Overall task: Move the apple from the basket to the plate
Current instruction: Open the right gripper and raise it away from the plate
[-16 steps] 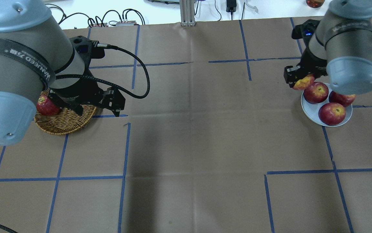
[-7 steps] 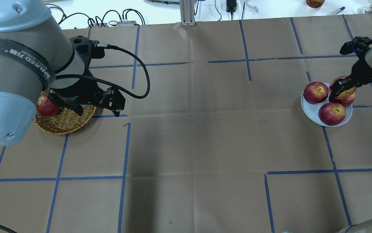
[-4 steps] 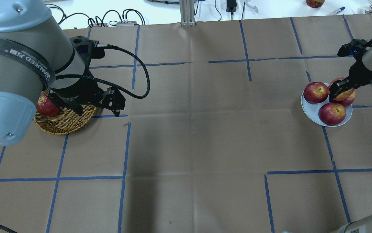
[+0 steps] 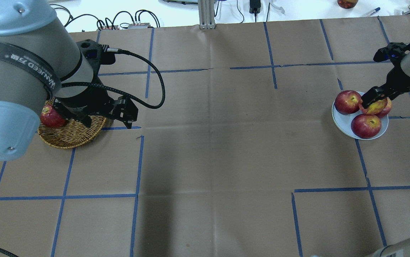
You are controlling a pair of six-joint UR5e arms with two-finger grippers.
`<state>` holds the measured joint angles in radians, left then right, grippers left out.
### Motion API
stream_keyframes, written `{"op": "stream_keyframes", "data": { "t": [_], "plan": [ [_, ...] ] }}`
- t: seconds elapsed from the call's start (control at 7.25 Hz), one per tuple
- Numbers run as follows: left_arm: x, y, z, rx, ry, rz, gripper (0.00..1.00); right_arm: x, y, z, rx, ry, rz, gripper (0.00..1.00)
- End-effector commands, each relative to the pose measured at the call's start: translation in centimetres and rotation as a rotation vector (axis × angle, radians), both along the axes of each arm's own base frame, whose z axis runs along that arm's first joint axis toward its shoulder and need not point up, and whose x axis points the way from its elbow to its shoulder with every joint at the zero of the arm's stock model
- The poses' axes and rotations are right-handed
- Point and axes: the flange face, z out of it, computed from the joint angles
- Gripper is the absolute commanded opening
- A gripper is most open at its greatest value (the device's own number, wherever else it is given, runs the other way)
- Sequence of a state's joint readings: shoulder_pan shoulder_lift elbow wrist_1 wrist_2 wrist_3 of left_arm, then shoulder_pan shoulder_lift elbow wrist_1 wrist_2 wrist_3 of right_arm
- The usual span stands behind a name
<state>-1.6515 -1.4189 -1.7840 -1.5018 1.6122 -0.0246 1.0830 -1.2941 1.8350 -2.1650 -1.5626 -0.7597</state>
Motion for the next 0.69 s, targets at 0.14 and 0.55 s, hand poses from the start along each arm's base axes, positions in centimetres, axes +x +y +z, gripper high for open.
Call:
{"op": "stream_keyframes", "data": {
  "t": [0.14,0.55],
  "plan": [
    [0.0,0.0,0.0,0.000,0.000,-0.001,0.99,2.5,0.7,8.5,-0.032,0.000,-0.032,1.00],
    [0.0,0.0,0.0,0.001,0.000,-0.001,0.99,12.0,3.3,16.9,0.001,-0.015,-0.173,1.00]
  ]
}}
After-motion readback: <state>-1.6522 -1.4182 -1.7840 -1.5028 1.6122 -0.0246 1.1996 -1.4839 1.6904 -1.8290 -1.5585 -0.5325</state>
